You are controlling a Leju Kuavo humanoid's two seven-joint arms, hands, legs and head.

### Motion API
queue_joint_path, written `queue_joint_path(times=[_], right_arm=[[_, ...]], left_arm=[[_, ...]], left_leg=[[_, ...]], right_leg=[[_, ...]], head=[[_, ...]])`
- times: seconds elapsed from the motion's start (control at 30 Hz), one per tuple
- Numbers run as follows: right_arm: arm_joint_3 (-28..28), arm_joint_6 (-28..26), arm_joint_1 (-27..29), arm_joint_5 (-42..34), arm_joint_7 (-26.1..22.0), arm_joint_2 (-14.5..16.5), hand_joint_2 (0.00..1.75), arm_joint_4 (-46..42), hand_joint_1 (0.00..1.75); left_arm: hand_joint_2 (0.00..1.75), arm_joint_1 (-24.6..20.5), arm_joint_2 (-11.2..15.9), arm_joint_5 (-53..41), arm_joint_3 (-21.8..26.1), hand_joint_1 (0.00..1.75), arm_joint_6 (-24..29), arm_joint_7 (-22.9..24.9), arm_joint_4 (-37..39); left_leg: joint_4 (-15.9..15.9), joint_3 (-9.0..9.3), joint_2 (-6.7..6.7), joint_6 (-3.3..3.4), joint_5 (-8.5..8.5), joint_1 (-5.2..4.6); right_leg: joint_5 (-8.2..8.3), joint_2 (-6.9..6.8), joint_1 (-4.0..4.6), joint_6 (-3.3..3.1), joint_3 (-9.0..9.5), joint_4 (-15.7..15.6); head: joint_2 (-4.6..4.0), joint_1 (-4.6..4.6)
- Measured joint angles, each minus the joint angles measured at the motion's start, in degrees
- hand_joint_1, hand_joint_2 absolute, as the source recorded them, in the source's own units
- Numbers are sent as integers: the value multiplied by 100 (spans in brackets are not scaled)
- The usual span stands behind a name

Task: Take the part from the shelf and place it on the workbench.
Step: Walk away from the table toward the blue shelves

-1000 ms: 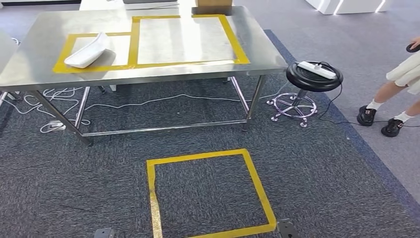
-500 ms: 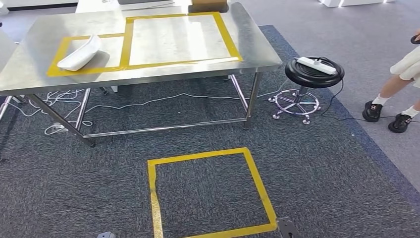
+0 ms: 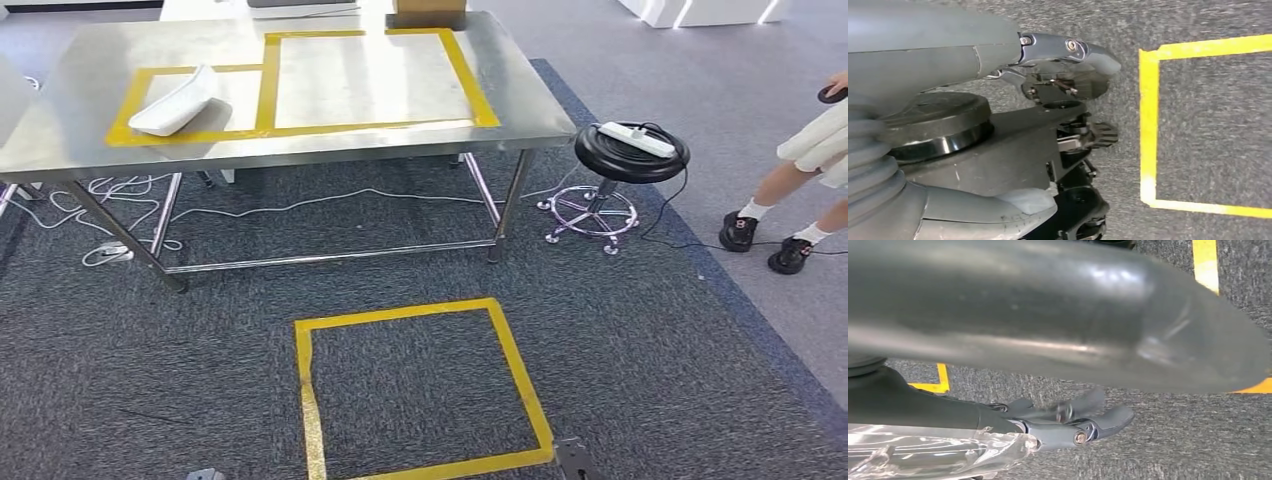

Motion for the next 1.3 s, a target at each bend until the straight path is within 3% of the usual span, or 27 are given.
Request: queue_joint_path(times=[0.07, 0.1, 0.13, 0.17, 0.23, 0.3, 0.4, 0.47, 0.53, 0.6, 0.63, 0.67, 0.7, 0.73, 0.8, 0.87, 0.97, 1.03, 1.1, 1.13, 1.17, 1.2, 1.3], right_arm=[[0, 4, 1, -7, -7, 0, 0, 1, 0], [0, 7, 8, -11, -8, 0, 0, 1, 0], [0, 9, 16, -15, -8, 0, 0, 2, 0], [0, 10, 23, -20, -9, 0, 0, 3, 0], [0, 13, 23, -26, -14, 0, 0, 3, 0], [0, 20, 8, -28, -21, 0, 0, 5, 0], [-3, 26, 7, -31, -25, -3, 0, 9, 0], [-7, 27, 11, -33, -26, -6, 0, 9, 0], [-9, 35, 7, -33, -30, -6, 0, 9, 0], [-10, 43, 14, -33, -32, -6, 0, 9, 0], [-10, 45, 18, -33, -32, -6, 0, 9, 0], [-11, 46, 20, -33, -32, -7, 0, 9, 0], [-11, 47, 20, -33, -33, -6, 0, 9, 0], [-11, 48, 20, -33, -33, -6, 0, 9, 0], [-12, 49, 18, -33, -39, -6, 0, 9, 0], [-12, 49, 19, -33, -44, -7, 0, 9, 0], [-11, 48, 21, -36, -46, -7, 0, 9, 0], [-11, 47, 18, -38, -49, -7, 0, 9, 0], [-11, 47, 21, -43, -50, -7, 0, 9, 0], [-12, 47, 28, -45, -50, -7, 0, 10, 0], [-13, 47, 33, -46, -50, -7, 0, 10, 0], [-13, 47, 35, -48, -50, -7, 0, 11, 0], [-13, 48, 14, -48, -51, -7, 0, 11, 0]], left_arm=[[175, -1, 2, -17, -5, 0, 19, -43, 0], [175, 2, 3, -22, -7, 0, 37, -60, 0], [175, 4, 4, -29, -8, 0, 58, -74, 0], [175, 6, 5, -39, -10, 0, 78, -90, 0], [175, 5, 5, -59, -16, 0, 102, -125, 0], [175, 1, 7, -70, -26, 0, 112, -146, 0], [175, -2, 7, -72, -44, 0, 125, -150, 0], [175, -4, 5, -72, -48, 0, 132, -154, 0], [175, -13, 5, -74, -51, 0, 149, -163, 0], [175, -15, 6, -81, -55, 0, 172, -182, 0], [175, -11, 7, -87, -56, 0, 183, -196, 0], [175, -8, 8, -96, -57, 0, 192, -211, 0], [175, -8, 9, -104, -58, 0, 199, -226, 0], [175, -11, 10, -111, -60, 0, 204, -238, 0], [175, -32, 9, -120, -72, 0, 208, -251, 0], [175, -43, 6, -122, -87, 0, 209, -253, 0], [175, -33, 5, -122, -95, 0, 230, -255, 0], [175, -36, 2, -122, -97, 0, 241, -256, 0], [175, -34, 2, -123, -99, 0, 245, -256, 0], [175, -31, 3, -124, -101, 0, 249, -256, 0], [175, -30, 3, -124, -102, 0, 254, -256, 0], [175, -30, 3, -124, -103, 0, 258, -256, 0], [175, -32, 3, -124, -110, 0, 268, -257, 0]], left_leg=[[-5, -7, 5, 19, 9, -2], [-5, -10, 8, 21, 10, -4], [-4, -10, 8, 22, 10, -5], [-4, -6, 7, 21, 10, -5], [-3, 13, 2, 10, 7, -4], [-10, 23, -3, -39, 11, -24], [-80, 28, -7, -151, 63, -35], [-16, -7, -4, -209, -11, -31], [494, -246, -1, -252, -329, -29], [1238, -599, 0, -276, -656, -27], [1436, -694, 0, -280, -688, -27], [1415, -684, 0, -279, -604, -26], [1165, -557, 1, -274, -422, -25], [763, -348, 3, -268, -204, -22], [23, 25, -2, -235, 54, -27], [-214, 122, -13, -171, 79, -41], [-247, 117, -14, -54, 128, -19], [-265, 120, -8, -2, 147, -4], [-266, 116, -2, 20, 148, -9], [-266, 117, 0, 23, 146, -13], [-265, 120, -1, 25, 145, -16], [-265, 126, -4, 24, 144, -18], [-261, 148, -11, -13, 133, -33]], right_leg=[[-382, -3, -5, 44, -319, 748], [-500, -3, -7, 54, -458, 1072], [-515, -3, -7, 57, -511, 1215], [-416, -3, -8, 53, -446, 1111], [-52, -5, -14, 40, -37, 336], [154, 5, -8, -3, 306, -317], [201, 20, 6, -115, 356, -476], [249, 16, -13, -195, 369, -546], [288, 7, -31, -251, 382, -607], [298, -3, -32, -264, 375, -620], [298, -6, -32, -264, 373, -619], [299, -6, -33, -261, 375, -619], [299, -3, -36, -254, 381, -619], [299, 1, -39, -241, 388, -618], [296, 11, -20, -188, 388, -612], [317, 15, 0, -122, 388, -643], [281, 10, -10, -34, 367, -617], [-10, 1, -15, 19, 139, -130], [-364, -2, -19, 51, -230, 669], [-433, -2, -19, 55, -352, 935], [-388, -2, -20, 52, -372, 979], [-246, -2, -20, 44, -280, 792], [237, 1, -17, -4, 323, -384]], head=[[0, 27], [0, 28], [0, 28], [0, 28], [0, 30], [0, 24], [0, 18], [0, 9], [0, -14], [0, -27], [0, -27], [0, -28], [0, -29], [0, -33], [0, -44], [0, -44], [0, -27], [0, 0], [0, 16], [0, 16], [0, 16], [0, 16], [0, 14]])
